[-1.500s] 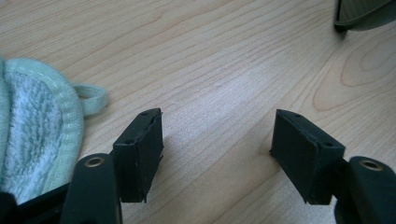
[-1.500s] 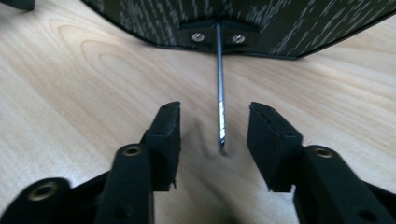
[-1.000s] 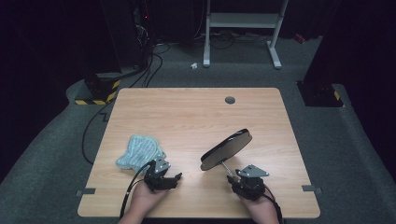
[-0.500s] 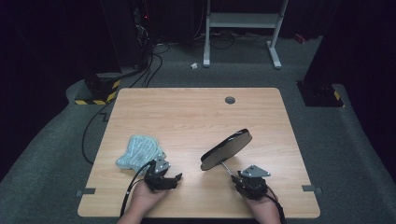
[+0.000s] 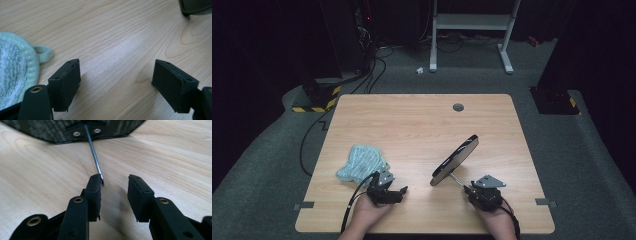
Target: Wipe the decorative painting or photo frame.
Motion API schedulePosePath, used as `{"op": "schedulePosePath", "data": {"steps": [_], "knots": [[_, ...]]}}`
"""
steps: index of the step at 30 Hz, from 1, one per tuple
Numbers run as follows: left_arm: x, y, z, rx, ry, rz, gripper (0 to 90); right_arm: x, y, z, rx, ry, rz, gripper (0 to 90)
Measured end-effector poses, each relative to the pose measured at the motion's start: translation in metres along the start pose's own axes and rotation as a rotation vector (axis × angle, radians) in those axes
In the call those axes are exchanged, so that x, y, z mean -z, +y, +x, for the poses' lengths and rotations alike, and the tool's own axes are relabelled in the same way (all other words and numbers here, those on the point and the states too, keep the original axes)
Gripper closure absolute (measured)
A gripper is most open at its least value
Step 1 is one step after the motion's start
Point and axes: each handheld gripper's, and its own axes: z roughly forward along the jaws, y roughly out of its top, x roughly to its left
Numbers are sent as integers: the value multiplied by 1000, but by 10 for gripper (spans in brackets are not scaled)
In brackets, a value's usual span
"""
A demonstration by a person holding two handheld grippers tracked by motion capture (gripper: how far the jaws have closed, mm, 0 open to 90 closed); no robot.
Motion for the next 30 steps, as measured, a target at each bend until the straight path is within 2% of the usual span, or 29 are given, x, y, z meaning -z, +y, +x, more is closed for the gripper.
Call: {"op": "schedulePosePath", "data": {"steps": [10, 11, 14, 15, 17, 19, 20, 21, 22, 23, 24, 25, 30], "knots": [[0, 0, 0, -1, 0, -1, 229, -8, 6, -15, -41, -35, -4, 617], [0, 0, 0, -1, 0, -1, 229, -8, 7, -18, -51, -49, -2, 603], [0, 0, 0, -2, -1, -1, 230, -5, 7, -18, -60, -42, -6, 557], [0, 0, 0, -3, -2, -1, 230, 3, 7, -13, -49, -28, -52, 508], [0, 0, 1, -3, -2, -1, 232, 8, 8, -10, -50, -17, -72, 485], [0, 0, 1, -5, -3, -1, 236, 20, 8, 4, -37, 14, -110, 431], [0, 0, 1, -5, -4, -1, 236, 20, 8, 4, -37, 14, -110, 431], [0, 0, 1, -5, -4, -2, 236, 24, 8, 12, -36, 41, -123, 376], [0, 0, 1, -6, -4, -2, 236, 24, 8, 12, -36, 41, -123, 376], [0, 0, 1, -6, -4, -2, 238, 27, 9, 21, -23, 58, -134, 349], [0, 0, 1, -6, -4, -2, 238, 27, 9, 21, -23, 58, -134, 349], [0, 0, 1, -8, -5, -2, 239, 28, 9, 29, -5, 77, -140, 318], [0, 0, 1, -7, -5, -2, 241, 26, 11, 39, -12, 106, -153, 247]]}}
